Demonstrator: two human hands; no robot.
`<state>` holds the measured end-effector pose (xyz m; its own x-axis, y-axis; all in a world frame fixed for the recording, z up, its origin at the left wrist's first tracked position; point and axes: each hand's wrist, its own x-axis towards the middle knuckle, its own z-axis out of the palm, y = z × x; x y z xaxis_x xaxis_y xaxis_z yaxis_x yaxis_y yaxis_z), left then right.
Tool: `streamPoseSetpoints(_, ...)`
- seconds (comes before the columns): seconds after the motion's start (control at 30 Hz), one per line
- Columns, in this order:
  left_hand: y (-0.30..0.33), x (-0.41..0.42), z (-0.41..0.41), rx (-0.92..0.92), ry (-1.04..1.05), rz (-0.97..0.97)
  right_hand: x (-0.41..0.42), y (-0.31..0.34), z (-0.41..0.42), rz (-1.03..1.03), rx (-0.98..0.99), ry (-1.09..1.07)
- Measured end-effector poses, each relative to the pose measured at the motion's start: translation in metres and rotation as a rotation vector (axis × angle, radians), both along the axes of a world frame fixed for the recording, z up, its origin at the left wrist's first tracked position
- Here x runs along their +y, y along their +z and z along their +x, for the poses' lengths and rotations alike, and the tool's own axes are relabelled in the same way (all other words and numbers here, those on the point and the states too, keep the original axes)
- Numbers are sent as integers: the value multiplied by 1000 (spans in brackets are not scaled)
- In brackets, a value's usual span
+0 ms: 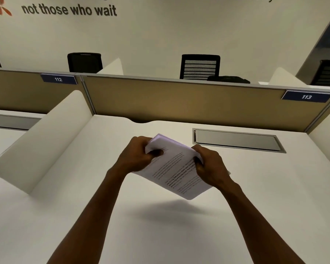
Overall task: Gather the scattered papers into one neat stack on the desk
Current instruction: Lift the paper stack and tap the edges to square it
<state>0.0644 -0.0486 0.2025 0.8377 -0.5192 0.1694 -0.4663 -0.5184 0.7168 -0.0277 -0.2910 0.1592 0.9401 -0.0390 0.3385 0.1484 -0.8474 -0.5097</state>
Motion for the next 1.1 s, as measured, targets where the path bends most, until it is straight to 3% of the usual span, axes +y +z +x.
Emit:
streamPoseSetpoints(0.07, -16, 4, -2, 42, 51, -80, -9, 0, 0, -10, -4, -1)
streamPoseSetpoints(0.17, -39, 21, -6, 161, 163, -237, -39, -8, -4, 98, -118, -210)
streamPoseSetpoints(0.23, -50, 34, -9, 282, 229, -383, -55, -18, -11, 441, -56, -326)
streamPoseSetpoints(0.3, -61, 40, -13, 387, 224, -491, -60, -35, -16, 888, 149, -192)
streamPoseSetpoints(0.37, -72, 40, -16, 448, 198, -533, -57, -54, -18, 1064, 279, 5)
streamPoseSetpoints(0.43, -84, 37, -17, 483, 199, -547, -46, -66, -20, 1149, 311, 39)
streamPoseSetpoints(0.7, -120, 41, -18, 625, 182, -598, -22, -84, -19, 1067, 219, -109)
streamPoseSetpoints(0.93, -143, 44, -19, 608, 178, -428, -17, -106, -30, 1047, 268, -150)
streamPoseSetpoints(1.1, -151, 43, -25, 583, 205, -418, -16, -115, -36, 1096, 219, -210)
